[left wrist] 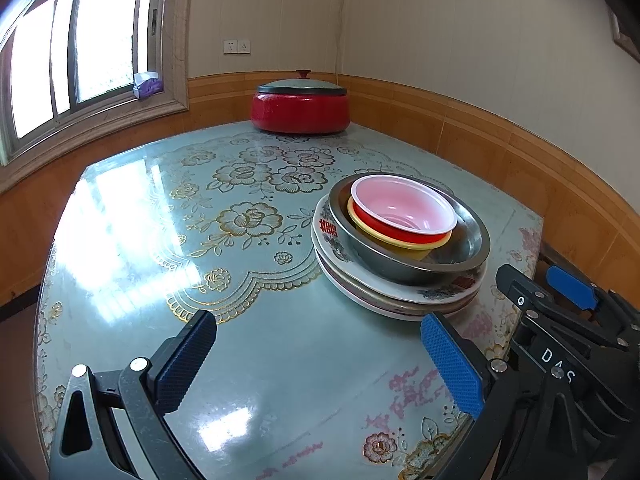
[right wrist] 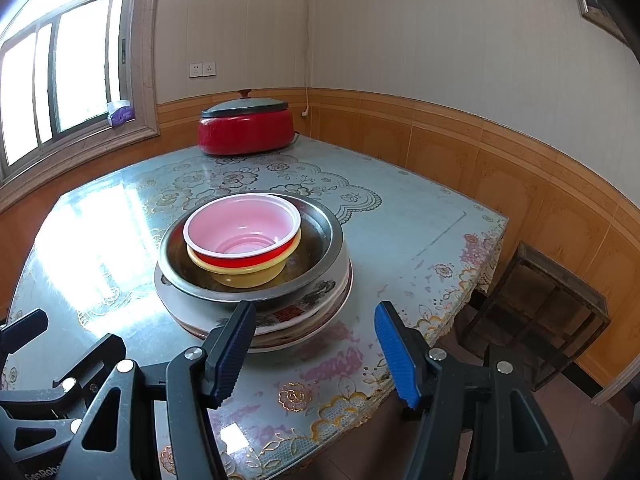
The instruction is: Organize plates and bowls
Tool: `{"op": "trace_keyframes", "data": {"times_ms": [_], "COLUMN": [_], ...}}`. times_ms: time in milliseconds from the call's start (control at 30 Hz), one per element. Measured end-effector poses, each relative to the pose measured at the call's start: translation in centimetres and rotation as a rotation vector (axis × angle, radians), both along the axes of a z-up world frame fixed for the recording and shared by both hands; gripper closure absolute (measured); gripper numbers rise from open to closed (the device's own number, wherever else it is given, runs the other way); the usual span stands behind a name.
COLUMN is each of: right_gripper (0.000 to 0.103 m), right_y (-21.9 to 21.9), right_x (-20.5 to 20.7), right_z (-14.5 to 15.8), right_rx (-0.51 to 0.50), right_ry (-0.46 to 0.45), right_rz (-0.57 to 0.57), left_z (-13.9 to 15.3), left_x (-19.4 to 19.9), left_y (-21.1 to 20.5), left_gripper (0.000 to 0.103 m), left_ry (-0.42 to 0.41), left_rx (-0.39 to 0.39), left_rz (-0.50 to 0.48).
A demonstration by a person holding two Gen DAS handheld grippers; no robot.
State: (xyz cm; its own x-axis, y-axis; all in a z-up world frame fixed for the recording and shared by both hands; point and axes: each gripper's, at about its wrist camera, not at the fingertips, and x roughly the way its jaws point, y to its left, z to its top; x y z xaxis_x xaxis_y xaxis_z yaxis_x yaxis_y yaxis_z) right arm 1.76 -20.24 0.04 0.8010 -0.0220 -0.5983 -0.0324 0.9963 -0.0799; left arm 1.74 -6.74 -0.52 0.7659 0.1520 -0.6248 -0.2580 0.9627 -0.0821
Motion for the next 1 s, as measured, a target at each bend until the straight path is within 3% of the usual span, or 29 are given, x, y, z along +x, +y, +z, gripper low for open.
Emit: {"op": "trace_keyframes", "data": {"times_ms": [467, 1000], "right_gripper": [0.041, 0.041], "right_y": [0.11, 0.16], "right_x": [-0.05, 0.09], "right_z": [-0.05, -0.36], "right_rx": [0.003, -0.003], "right_ry": [0.002, 0.010], "right_rz": [0.009, 0.012], "left_z": [0.49, 0.35], "left_x": [-0.52, -0.52], "left_y": [0.02, 0.43], "left_gripper": [0.000, 0.001], "left_ry": [-0.012, -0.036], "left_rx": [0.022, -0.031], "left_rz": [0.023, 0.005]}}
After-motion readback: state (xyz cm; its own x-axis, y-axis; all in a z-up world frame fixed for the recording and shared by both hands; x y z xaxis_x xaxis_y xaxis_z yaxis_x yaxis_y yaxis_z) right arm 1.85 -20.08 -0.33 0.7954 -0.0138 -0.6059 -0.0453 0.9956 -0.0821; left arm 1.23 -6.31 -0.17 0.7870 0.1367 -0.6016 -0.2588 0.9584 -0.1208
